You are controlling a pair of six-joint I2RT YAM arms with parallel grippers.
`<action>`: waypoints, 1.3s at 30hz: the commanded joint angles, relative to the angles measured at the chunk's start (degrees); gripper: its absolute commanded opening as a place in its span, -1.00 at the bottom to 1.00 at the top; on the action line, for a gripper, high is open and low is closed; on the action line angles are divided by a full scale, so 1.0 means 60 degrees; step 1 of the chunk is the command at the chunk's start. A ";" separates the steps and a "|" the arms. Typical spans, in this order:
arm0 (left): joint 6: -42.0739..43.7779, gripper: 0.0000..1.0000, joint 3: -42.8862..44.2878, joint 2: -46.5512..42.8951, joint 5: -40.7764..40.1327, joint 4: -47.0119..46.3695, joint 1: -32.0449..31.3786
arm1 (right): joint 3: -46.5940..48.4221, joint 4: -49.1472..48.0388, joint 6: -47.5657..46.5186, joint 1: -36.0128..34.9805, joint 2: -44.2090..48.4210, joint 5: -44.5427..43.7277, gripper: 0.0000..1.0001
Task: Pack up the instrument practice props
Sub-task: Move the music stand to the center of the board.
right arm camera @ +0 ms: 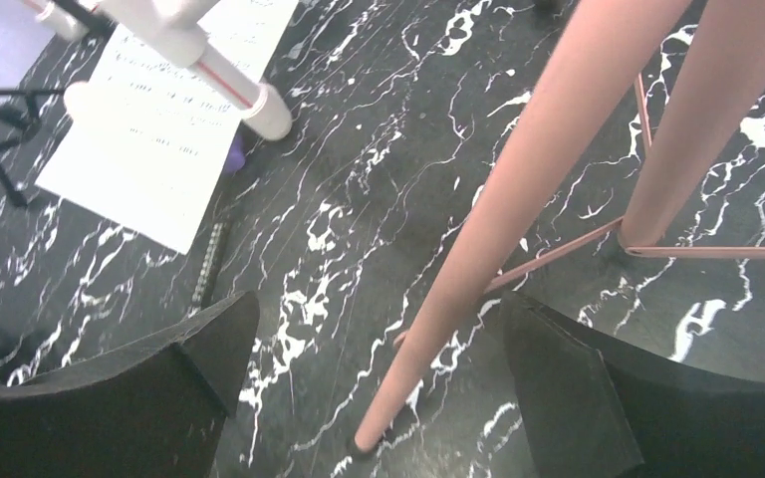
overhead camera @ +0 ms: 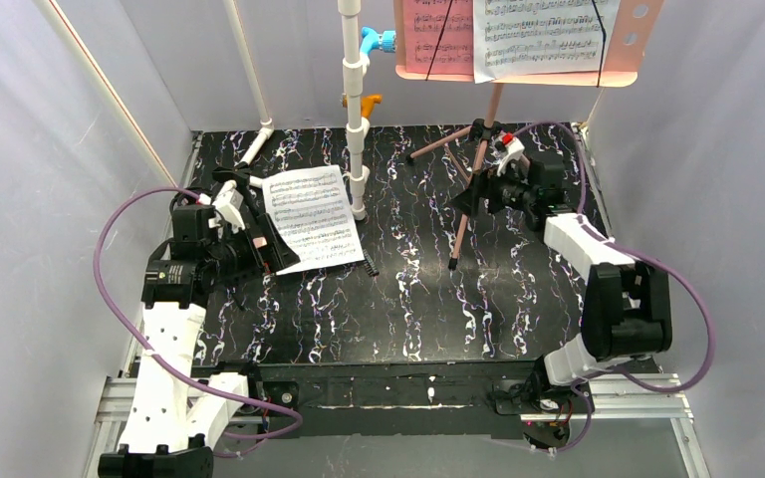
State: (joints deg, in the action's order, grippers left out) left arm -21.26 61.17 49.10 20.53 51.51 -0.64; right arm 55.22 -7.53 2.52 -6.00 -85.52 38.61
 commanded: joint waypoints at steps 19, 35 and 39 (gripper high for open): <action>-0.0463 0.96 -0.0363 -0.0162 0.1702 -0.0356 -0.0010 | 0.0450 -0.2994 0.2653 -0.0083 -0.1079 -0.2075 -0.46; -0.0685 0.96 -0.0285 -0.0344 0.2545 -0.0579 -0.0162 | -0.0610 -0.1544 0.2162 0.0472 0.0537 -0.1234 -0.71; -0.0801 0.96 -0.0225 -0.0394 0.2802 -0.0643 -0.0226 | -0.0654 -0.0957 0.2038 0.0488 0.0835 -0.1009 -0.72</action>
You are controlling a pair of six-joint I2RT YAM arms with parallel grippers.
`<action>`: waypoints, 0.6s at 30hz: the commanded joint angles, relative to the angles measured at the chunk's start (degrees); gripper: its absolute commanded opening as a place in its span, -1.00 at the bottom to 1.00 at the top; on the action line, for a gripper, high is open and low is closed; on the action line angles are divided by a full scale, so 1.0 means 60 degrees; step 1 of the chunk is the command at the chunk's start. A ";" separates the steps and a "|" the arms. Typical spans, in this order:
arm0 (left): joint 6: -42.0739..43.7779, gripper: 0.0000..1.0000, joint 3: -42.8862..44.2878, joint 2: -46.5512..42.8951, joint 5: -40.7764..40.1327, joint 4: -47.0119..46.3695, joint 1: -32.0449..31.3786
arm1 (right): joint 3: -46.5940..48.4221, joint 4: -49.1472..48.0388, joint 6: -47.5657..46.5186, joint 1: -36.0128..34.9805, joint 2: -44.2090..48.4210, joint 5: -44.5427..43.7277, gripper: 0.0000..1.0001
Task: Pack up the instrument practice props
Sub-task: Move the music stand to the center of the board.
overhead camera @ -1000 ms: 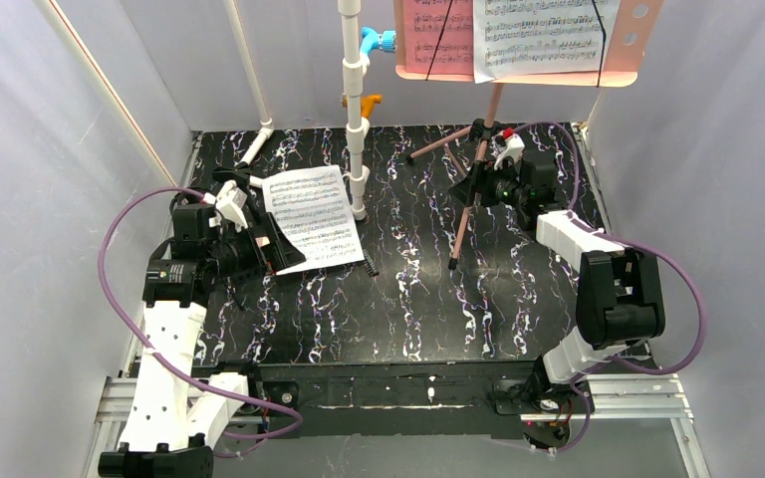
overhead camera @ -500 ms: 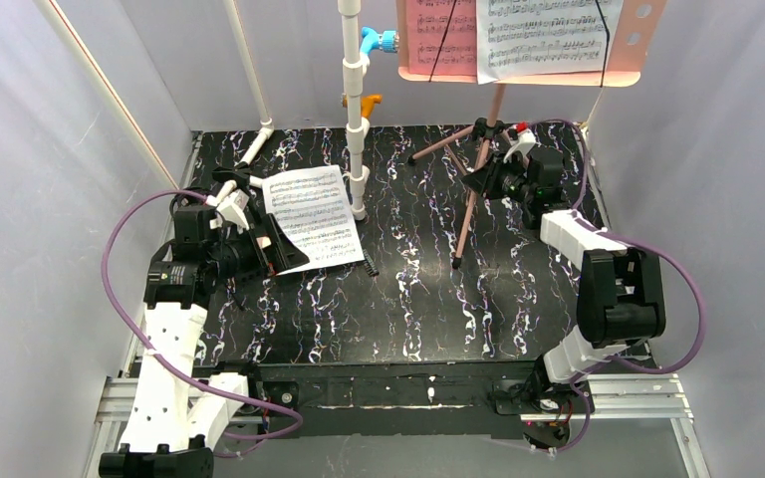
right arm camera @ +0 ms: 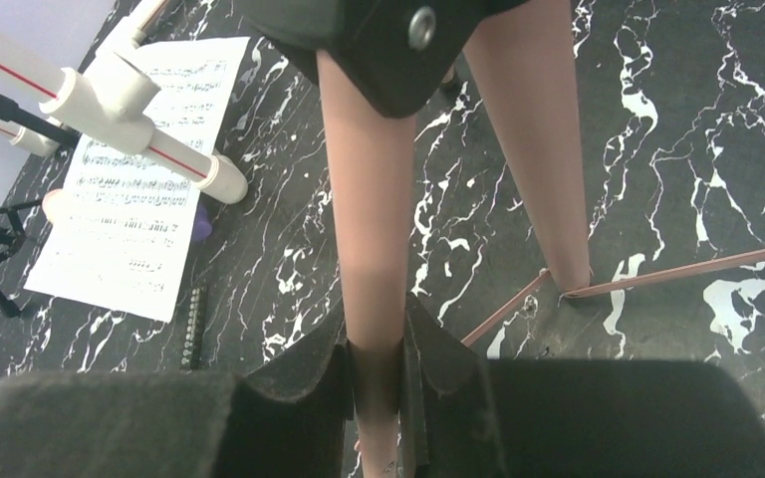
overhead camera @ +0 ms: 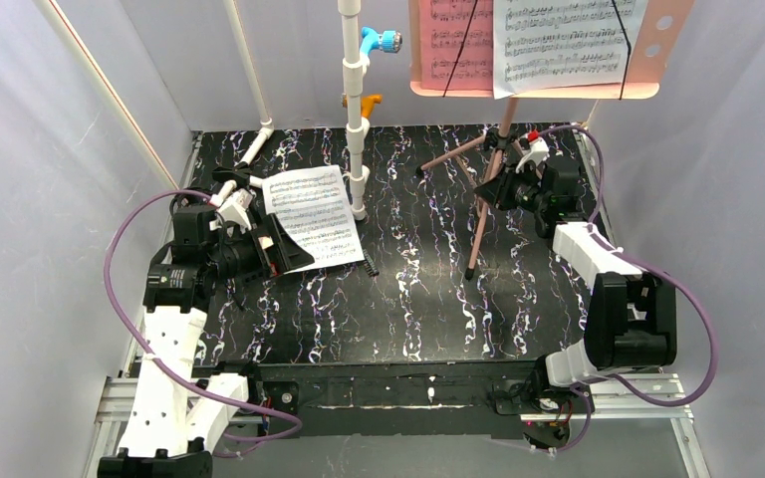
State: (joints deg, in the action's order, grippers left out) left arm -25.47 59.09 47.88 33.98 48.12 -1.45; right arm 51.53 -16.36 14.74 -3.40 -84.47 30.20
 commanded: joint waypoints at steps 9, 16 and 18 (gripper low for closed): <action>-0.0412 0.96 0.0528 -0.0314 0.1068 -0.0315 -0.0408 | -0.0564 0.1544 -0.0309 0.0058 0.1512 0.1273 -0.73; -0.0900 0.96 0.1010 -0.0621 0.1390 -0.1340 -0.1101 | -0.1100 0.2217 -0.0469 0.0056 0.2291 0.2101 -0.73; -0.1082 0.96 0.1252 -0.0752 0.1243 -0.1901 -0.1553 | -0.1178 0.2534 -0.0643 0.0054 0.2514 0.2244 -0.73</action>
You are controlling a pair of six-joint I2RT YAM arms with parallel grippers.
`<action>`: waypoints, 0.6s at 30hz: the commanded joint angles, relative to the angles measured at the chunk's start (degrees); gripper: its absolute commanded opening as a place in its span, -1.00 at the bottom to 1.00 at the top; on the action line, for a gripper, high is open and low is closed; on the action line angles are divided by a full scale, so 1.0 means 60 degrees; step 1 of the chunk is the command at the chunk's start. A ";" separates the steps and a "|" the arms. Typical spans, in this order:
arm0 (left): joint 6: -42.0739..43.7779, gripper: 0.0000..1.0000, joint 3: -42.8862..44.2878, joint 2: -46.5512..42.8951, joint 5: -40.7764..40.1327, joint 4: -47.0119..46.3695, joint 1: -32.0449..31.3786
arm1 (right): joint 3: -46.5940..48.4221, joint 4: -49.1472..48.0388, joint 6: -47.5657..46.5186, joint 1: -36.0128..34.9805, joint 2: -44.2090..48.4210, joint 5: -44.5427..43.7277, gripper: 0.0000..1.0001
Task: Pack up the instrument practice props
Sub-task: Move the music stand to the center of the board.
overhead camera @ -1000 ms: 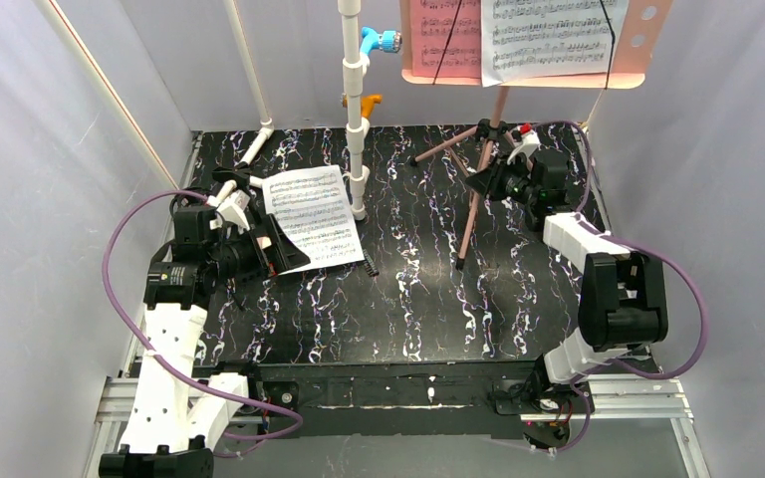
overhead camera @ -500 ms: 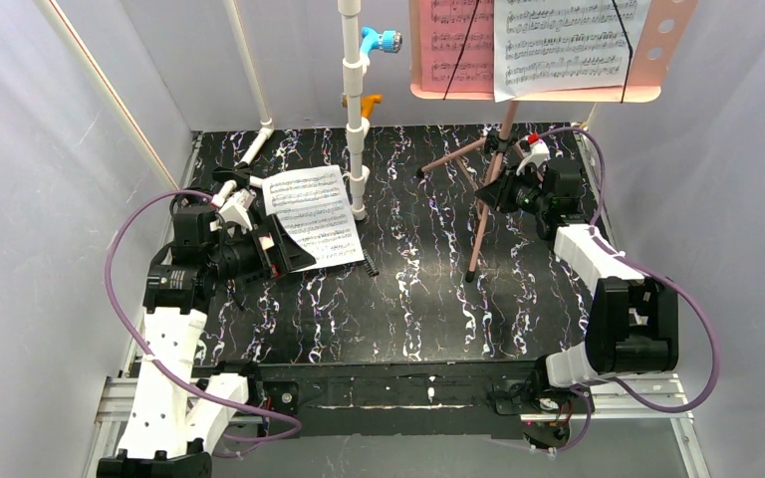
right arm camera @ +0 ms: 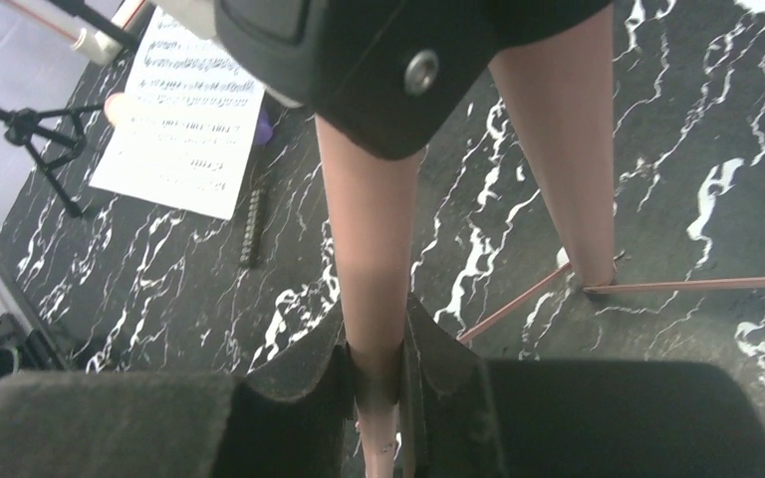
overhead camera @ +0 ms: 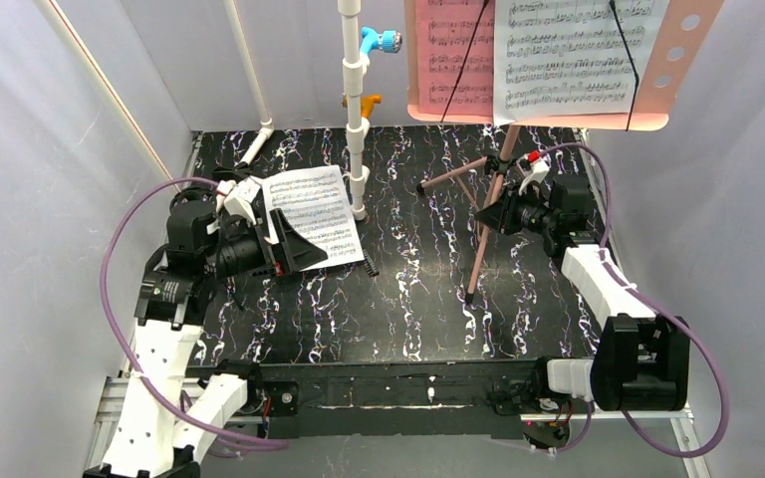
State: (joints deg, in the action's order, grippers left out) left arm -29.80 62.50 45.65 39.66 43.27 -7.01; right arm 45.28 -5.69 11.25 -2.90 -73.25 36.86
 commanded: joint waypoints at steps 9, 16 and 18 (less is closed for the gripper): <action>-0.1706 0.96 0.1329 0.0055 -0.0698 -0.4191 -0.2915 | -0.0310 0.1874 -0.0385 -0.0022 0.1556 0.1636 -0.73; -0.0580 0.96 0.2920 0.1980 -0.3188 -0.4828 -0.6570 | -0.0509 0.2228 -0.0586 -0.0026 0.1868 0.1738 -0.70; -0.0118 0.96 0.3502 0.2674 -0.3903 -0.4967 -0.7466 | -0.0550 0.2242 -0.0687 -0.0028 0.1905 0.1692 -0.64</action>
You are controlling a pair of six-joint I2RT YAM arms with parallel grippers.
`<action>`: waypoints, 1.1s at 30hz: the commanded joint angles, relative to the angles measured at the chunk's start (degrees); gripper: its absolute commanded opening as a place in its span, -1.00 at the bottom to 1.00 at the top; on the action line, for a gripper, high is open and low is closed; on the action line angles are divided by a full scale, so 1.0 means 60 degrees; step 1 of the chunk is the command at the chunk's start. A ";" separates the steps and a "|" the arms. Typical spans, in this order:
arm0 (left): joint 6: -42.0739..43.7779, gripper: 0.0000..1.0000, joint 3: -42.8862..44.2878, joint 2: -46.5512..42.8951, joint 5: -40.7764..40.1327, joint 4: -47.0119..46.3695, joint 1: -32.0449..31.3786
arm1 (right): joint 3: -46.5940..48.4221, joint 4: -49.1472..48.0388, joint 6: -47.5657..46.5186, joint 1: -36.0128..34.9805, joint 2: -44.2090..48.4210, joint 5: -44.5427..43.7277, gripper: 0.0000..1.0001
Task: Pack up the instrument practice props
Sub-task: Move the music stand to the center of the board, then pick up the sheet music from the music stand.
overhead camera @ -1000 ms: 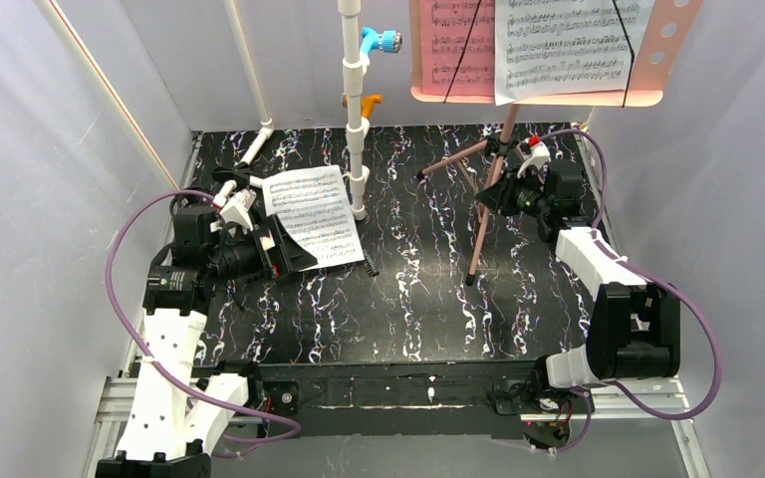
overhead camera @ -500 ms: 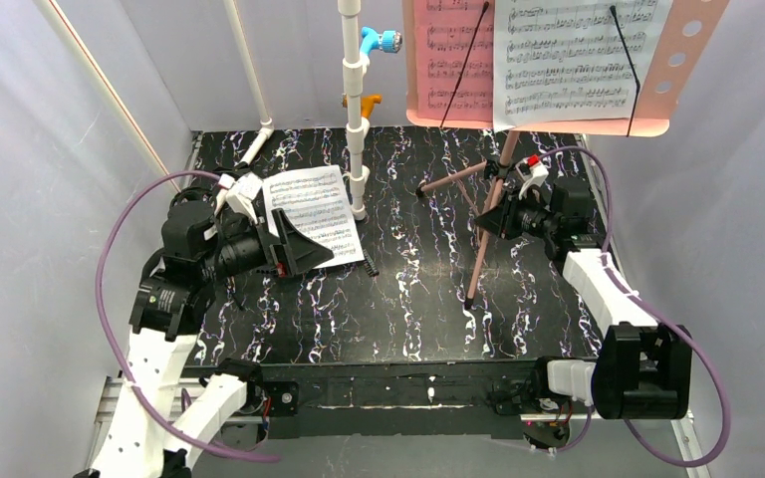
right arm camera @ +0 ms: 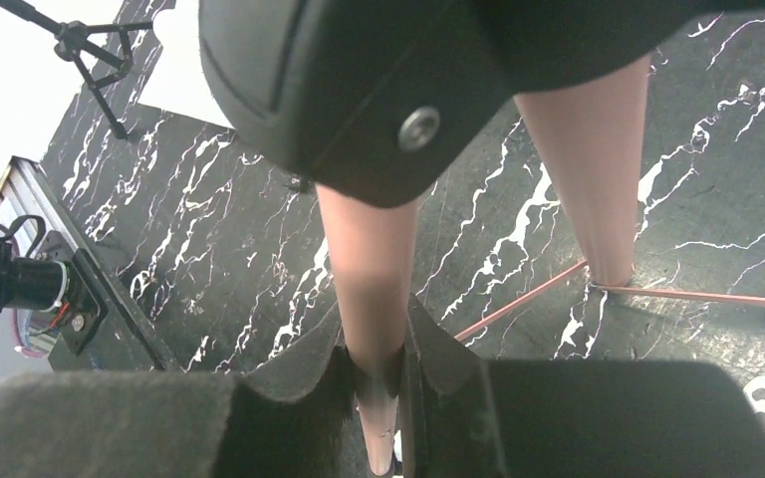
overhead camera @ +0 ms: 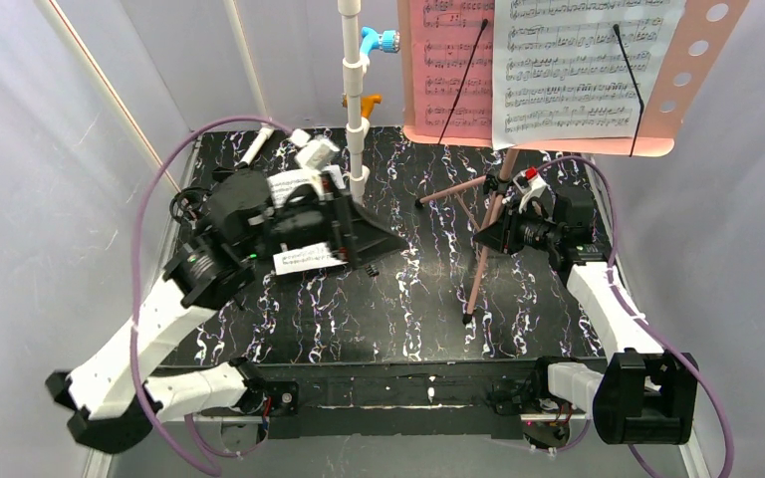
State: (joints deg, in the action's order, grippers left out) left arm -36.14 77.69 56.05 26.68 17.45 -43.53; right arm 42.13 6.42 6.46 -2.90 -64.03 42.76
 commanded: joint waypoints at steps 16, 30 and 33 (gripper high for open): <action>0.0295 0.96 0.4589 0.4721 -0.5036 -0.1732 -0.2785 | -0.0615 -0.0577 -0.0760 0.1242 0.0807 0.1282 0.97; 0.0656 0.78 0.6117 0.6105 -0.6464 -0.2660 -0.2853 | -0.0540 0.0149 -0.2325 0.2113 0.0162 0.2218 0.97; 0.0669 0.74 0.6447 0.6492 -0.6607 -0.2783 -0.2858 | -0.0588 0.0176 -0.2380 0.2384 0.0249 0.2383 0.97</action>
State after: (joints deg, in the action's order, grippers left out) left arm -33.26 112.68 93.08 -8.95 3.95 -60.40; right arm 38.46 7.38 -5.50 9.65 -63.22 54.08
